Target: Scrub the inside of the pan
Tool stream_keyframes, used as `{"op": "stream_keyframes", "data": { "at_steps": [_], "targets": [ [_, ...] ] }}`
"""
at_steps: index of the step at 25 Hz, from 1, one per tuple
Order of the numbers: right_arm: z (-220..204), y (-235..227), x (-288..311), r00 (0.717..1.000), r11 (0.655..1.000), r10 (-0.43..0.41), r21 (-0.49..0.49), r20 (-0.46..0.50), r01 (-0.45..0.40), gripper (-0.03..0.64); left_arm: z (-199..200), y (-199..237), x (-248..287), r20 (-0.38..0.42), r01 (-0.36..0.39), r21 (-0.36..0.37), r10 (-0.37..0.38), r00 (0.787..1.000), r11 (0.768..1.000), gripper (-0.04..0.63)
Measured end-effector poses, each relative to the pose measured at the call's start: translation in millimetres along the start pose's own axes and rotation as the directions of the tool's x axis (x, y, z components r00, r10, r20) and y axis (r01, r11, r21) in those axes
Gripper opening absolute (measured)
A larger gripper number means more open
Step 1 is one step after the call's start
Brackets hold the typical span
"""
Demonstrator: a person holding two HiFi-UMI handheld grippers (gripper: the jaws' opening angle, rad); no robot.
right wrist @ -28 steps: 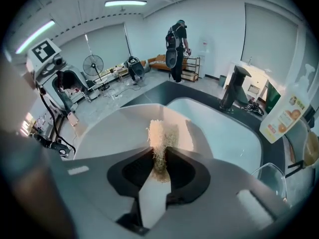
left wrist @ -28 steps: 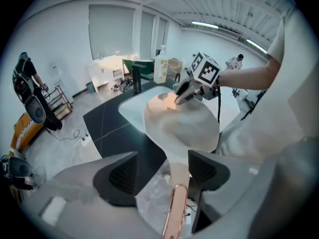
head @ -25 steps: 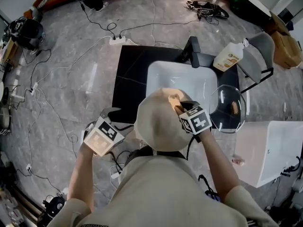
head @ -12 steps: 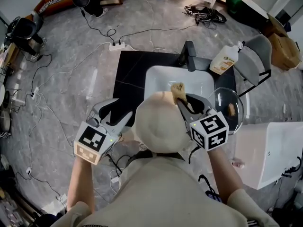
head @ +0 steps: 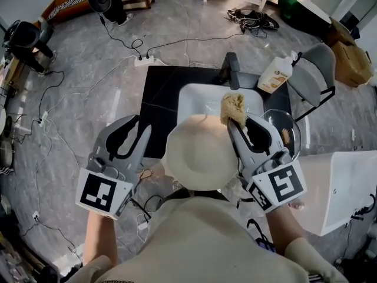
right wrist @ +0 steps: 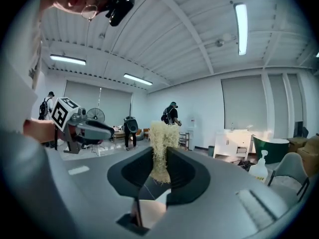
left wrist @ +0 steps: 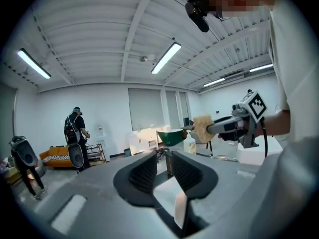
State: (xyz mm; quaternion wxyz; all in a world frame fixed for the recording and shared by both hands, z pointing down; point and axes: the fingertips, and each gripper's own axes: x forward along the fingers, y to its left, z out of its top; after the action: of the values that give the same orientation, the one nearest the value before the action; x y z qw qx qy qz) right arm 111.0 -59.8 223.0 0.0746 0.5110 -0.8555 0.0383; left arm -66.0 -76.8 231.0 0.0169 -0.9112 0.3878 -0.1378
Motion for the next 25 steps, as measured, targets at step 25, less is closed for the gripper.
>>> {"op": "stream_keyframes", "data": {
  "at_steps": [25],
  "targets": [
    [34,-5,-41,0.988,0.993,-0.079,-0.077,0.135,0.090,0.083,35,-19,-8,0.179,-0.085,0.083,0.069,0.981,0.993,0.002]
  ]
}}
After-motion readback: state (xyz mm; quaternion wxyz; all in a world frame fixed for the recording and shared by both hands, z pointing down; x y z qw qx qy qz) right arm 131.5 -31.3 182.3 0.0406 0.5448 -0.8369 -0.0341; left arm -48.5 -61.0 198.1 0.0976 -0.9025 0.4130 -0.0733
